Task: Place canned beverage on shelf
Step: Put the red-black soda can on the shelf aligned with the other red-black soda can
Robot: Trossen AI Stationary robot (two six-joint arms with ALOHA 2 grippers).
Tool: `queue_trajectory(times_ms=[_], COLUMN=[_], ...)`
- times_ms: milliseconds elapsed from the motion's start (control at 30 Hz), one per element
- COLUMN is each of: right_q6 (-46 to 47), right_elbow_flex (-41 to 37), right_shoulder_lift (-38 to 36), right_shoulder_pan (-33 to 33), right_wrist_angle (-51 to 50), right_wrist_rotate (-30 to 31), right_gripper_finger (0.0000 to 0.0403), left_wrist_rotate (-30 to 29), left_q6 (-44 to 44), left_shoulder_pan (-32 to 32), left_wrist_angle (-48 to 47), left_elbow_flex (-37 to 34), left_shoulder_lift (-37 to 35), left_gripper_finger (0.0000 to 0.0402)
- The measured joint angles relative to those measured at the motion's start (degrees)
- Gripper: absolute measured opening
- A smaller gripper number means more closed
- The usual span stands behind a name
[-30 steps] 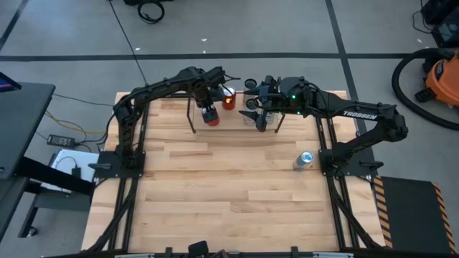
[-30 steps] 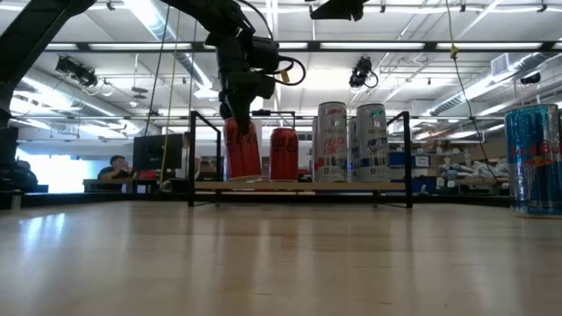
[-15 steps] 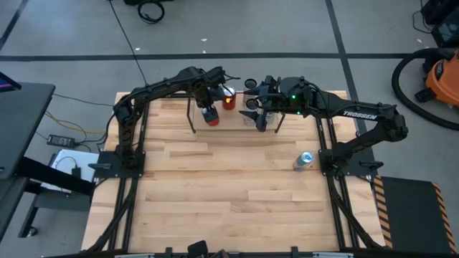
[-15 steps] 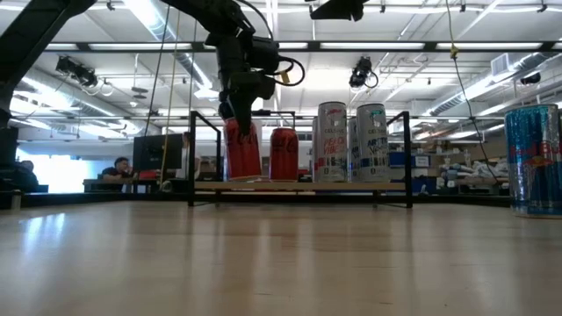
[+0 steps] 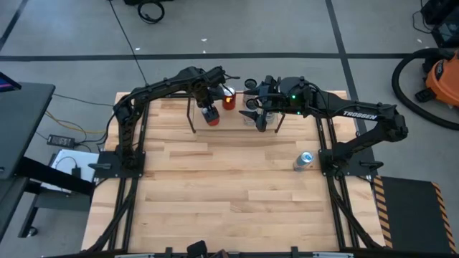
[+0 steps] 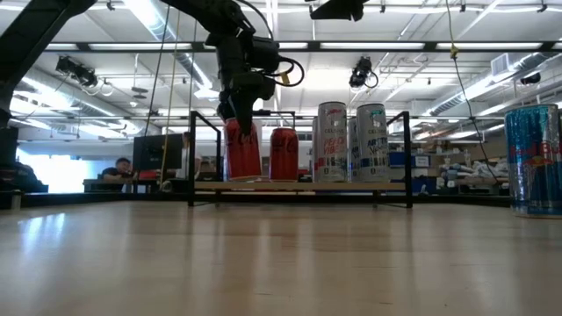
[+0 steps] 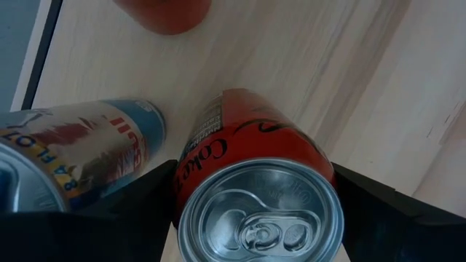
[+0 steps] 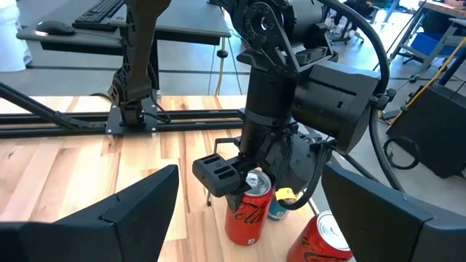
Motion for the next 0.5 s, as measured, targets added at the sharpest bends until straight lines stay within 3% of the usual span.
queue_trajectory(times_ms=[500], right_q6=[0.0], right_elbow_flex=[0.0], right_shoulder_lift=[0.0], right_shoulder_pan=[0.0], right_wrist_angle=[0.03], right_wrist_rotate=[0.02], right_gripper_finger=[0.0349], left_wrist_rotate=[0.39], left_q6=[2.15], left_shoulder_pan=[-0.9], left_wrist_angle=[0.12], left_elbow_flex=[0.0], left_shoulder_lift=[0.01], left_gripper_finger=[0.0316])
